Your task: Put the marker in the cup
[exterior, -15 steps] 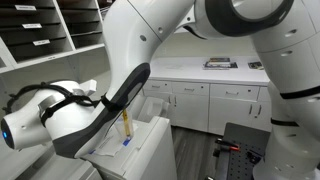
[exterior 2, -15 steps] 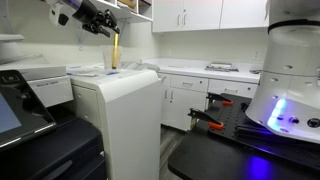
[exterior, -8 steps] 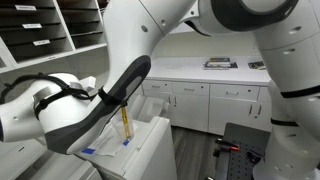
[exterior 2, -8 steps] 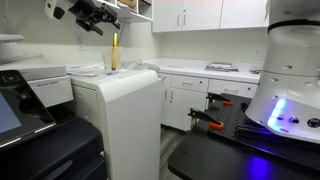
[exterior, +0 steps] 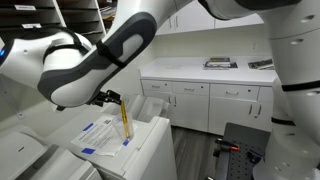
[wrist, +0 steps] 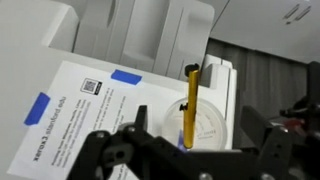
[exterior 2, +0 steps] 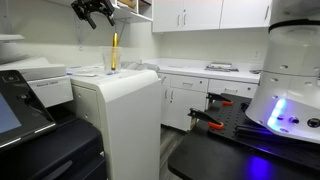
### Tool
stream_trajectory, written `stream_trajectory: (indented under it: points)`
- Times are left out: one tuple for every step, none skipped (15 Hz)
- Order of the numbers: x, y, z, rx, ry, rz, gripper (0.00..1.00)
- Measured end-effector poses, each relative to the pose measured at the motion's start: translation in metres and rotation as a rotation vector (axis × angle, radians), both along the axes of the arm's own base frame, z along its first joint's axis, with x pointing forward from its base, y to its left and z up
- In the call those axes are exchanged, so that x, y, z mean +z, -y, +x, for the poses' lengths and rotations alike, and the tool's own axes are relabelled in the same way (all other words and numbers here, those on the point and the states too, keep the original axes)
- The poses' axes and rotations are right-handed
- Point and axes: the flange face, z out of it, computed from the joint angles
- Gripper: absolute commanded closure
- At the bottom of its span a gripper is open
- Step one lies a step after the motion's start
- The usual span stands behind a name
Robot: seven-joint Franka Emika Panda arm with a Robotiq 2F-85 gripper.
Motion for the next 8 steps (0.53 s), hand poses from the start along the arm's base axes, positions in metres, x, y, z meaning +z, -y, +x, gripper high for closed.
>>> stream_trajectory:
  points:
    - [0.006,0.005,0.002,0.0,-0.004,0.06,0.0]
    - [0.012,0.008,0.003,-0.002,-0.008,0.121,0.0]
    - [0.016,0.011,0.003,-0.004,-0.015,0.173,0.0]
    - [0.019,0.013,0.002,-0.006,-0.022,0.213,0.0]
    - [0.021,0.013,0.001,-0.009,-0.031,0.245,0.0]
    - [0.022,0.014,0.0,-0.014,-0.038,0.269,0.0]
    - [0.022,0.013,-0.002,-0.021,-0.043,0.287,0.0]
    - [0.022,0.013,-0.003,-0.026,-0.046,0.299,0.0]
